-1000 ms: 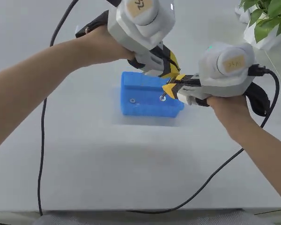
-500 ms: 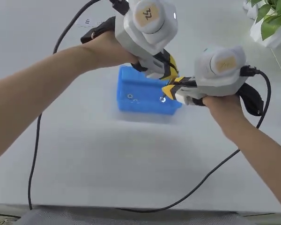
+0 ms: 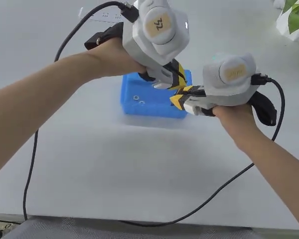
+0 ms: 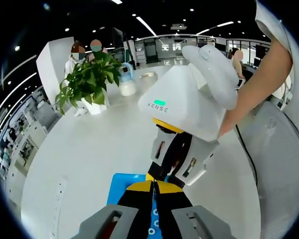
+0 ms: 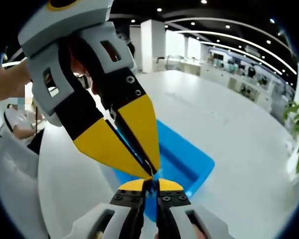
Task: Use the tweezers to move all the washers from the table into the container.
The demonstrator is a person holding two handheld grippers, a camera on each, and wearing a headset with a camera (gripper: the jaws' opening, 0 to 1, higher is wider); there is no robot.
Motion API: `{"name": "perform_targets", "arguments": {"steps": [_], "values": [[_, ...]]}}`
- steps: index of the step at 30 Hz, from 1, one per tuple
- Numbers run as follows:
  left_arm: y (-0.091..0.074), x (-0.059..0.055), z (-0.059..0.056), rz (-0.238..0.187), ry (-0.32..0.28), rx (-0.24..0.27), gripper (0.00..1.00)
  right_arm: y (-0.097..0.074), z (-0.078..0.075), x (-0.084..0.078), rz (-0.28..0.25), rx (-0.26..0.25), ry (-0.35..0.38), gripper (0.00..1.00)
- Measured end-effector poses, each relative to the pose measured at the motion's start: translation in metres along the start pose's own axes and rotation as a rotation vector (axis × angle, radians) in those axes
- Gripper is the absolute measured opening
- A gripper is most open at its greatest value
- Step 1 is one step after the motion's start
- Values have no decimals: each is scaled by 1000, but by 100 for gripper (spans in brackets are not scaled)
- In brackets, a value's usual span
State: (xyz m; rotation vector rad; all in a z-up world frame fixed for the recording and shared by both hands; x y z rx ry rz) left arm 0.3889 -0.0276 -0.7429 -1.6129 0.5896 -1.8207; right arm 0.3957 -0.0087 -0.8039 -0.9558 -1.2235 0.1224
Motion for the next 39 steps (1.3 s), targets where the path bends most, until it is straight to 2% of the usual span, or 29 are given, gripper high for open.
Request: {"name": "perform_targets", "arguments": {"steps": [7,12,15,20,25,30,33,37,39], "values": [[-1,0,-1,7,-4,6,0,-1,1,0,-18,10,11,3],[-2,2,-6,18,8,3,0,-4,5,0,-14,24,34,4],[-10,6,-7,14,35,21,0,-10,5,7,-37,-7,21,5],[-27,14,-10,1,48,45,0,-20,10,20,-78,-9,42,6],[-45,25,-19,5,116,59,0,-34,19,33,-133,-12,56,8],[-62,39,-26,-13,149,57,0,-49,30,48,-179,-35,45,8],[-69,43,-27,-27,166,48,0,-57,37,55,-206,-41,43,8],[-80,48,-34,-43,183,26,0,-65,46,60,-228,-50,39,8],[-83,52,-40,-57,193,9,0,-67,50,59,-223,-60,31,11]]}}
Point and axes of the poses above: the centre of the closed fingertips' face, and the gripper's own axes: y roughly forward along the fingers, z roughly to its left, x roughly out of its top, the point moved 1 cm from there along -y, roughly backward along the fingers
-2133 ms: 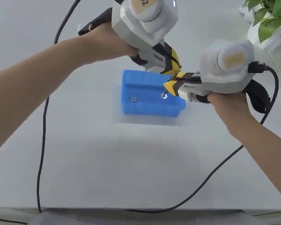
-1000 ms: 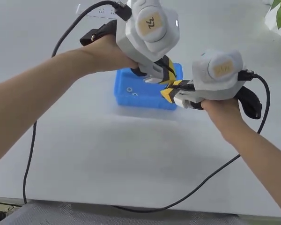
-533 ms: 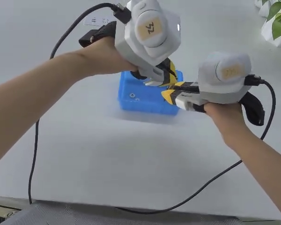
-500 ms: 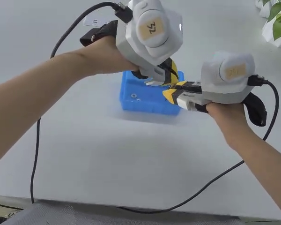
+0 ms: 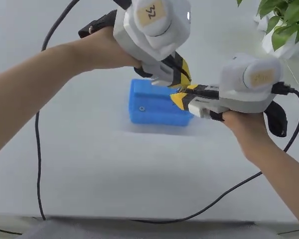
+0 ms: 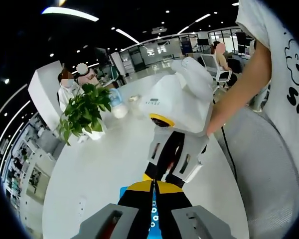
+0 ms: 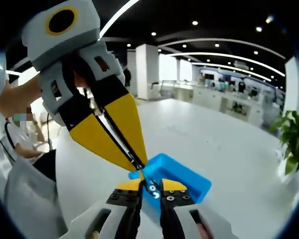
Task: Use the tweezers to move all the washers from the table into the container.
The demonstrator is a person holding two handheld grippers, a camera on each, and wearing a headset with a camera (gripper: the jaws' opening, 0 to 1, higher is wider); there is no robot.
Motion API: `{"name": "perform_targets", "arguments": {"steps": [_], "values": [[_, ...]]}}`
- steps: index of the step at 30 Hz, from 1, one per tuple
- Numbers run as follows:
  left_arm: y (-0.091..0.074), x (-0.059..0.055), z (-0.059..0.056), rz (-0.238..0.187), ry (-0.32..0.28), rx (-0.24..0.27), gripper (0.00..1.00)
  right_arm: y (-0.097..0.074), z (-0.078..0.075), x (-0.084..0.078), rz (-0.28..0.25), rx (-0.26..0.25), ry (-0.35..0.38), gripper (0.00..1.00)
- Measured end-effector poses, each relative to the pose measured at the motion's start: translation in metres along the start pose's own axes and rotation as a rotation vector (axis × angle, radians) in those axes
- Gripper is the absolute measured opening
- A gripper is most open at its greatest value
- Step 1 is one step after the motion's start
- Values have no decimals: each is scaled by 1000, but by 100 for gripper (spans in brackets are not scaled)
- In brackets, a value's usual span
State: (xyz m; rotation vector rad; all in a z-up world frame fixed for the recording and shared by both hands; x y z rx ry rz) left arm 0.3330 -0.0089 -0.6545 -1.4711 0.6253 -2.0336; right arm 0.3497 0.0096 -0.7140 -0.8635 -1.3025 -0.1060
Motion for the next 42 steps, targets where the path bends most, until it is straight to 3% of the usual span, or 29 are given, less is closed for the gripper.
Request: {"name": "perform_targets", "arguments": {"steps": [1,3,9,21,30,42], "values": [[-3,7,-4,-31,-8,-15,0,-2,0,-6,26,-20,-11,12],[-5,14,-7,-57,-13,-22,0,-5,4,-10,28,-18,-22,11],[-9,19,-25,-45,36,-54,0,-16,11,-19,27,-23,-10,9],[-13,1,-50,-4,38,-82,0,-22,25,-45,91,2,-44,9],[-1,-20,-74,1,-19,-103,0,-20,40,-76,186,31,-106,9],[17,-42,-94,-8,-98,-107,0,-16,44,-109,266,59,-85,10]]}}
Point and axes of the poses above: the centre of the closed fingertips' face, and the gripper's own axes: y roughly forward along the fingers, z roughly to its left, x roughly out of its top, the point moved 1 cm from there along -y, roughly backward along the fingers
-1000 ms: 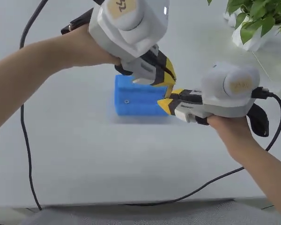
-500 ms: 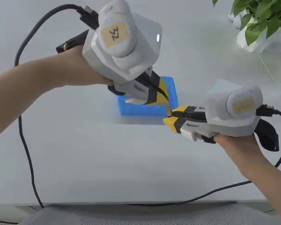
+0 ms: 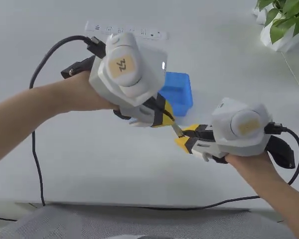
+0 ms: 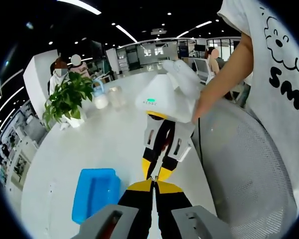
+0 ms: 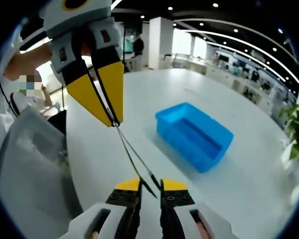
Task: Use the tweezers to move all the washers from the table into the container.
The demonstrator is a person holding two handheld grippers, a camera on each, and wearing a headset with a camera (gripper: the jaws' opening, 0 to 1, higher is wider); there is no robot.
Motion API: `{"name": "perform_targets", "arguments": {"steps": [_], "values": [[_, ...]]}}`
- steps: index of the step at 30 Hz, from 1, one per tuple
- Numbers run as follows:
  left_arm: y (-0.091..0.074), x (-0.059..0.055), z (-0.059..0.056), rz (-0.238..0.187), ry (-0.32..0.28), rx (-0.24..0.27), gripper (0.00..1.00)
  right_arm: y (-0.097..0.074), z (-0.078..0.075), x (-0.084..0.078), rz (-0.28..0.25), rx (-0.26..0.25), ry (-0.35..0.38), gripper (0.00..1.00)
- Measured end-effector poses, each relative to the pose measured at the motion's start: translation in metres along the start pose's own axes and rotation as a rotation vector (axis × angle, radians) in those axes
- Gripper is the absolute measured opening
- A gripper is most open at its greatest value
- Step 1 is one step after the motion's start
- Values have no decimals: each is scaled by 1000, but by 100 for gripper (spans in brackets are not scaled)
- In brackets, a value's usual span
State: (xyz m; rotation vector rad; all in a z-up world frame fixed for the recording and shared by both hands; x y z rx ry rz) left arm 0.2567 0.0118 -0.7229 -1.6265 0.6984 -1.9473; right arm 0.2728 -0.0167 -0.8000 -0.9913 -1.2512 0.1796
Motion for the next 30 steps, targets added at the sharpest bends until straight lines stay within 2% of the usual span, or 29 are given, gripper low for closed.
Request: {"name": "perform_targets", "arguments": {"steps": [8,12,20,30], "values": [[12,-21,-6,20,-55,2,0,9,1,-17,46,14,53,14],[16,-26,-9,31,-63,-10,0,12,3,-22,71,26,62,18],[21,-38,-13,41,-90,-19,0,17,9,-26,113,42,31,18],[22,-46,-16,41,-115,-17,0,20,9,-30,134,57,38,17]]}}
Point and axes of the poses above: the centre of the closed fingertips' face, and the gripper's own axes: y roughly forward along the fingers, z roughly to its left, x roughly out of its top, the point moved 1 cm from there along -y, roughly backward along the fingers
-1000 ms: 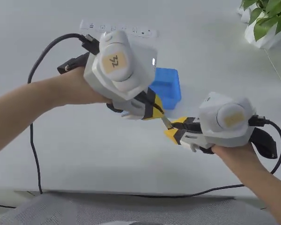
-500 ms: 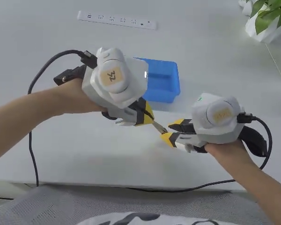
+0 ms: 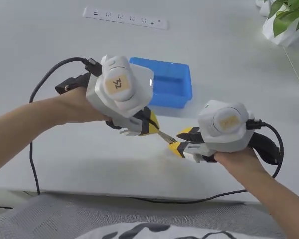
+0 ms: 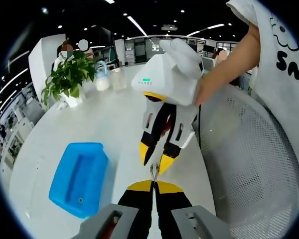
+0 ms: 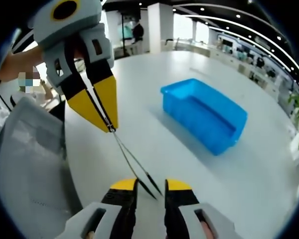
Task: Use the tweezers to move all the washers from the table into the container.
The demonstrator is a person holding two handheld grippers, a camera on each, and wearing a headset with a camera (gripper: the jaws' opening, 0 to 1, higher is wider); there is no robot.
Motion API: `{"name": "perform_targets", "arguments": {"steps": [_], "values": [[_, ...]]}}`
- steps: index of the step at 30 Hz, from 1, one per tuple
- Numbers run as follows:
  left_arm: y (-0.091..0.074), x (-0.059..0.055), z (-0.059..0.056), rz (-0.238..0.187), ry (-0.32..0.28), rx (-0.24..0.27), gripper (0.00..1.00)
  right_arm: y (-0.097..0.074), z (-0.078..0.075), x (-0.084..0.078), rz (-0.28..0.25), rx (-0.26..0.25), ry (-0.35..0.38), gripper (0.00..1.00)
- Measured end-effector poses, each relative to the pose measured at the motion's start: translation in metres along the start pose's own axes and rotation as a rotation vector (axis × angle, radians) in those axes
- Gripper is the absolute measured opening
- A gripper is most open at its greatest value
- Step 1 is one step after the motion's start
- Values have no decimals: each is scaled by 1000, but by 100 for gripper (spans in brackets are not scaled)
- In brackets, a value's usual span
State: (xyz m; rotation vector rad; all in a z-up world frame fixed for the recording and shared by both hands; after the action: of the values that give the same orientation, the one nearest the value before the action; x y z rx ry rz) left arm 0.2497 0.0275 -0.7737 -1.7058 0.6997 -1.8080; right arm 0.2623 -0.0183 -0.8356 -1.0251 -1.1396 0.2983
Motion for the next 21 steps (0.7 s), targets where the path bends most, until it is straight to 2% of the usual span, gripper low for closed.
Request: {"name": "perform_targets", "arguments": {"steps": [12,21], "values": [[13,-37,-4,40,-65,-7,0,10,4,-7,39,27,0,16],[21,-53,-4,68,-67,7,0,12,5,-8,47,39,10,17]]}}
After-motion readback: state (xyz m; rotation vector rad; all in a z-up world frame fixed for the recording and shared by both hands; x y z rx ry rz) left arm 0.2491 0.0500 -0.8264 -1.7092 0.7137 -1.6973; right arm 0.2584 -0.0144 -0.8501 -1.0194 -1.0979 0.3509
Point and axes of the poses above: the centre of the closed fingertips' face, and the gripper's own axes: y roughly forward along the fingers, z roughly to its left, x roughly out of its top, the point moved 1 cm from there along -y, roughly backward along the fingers
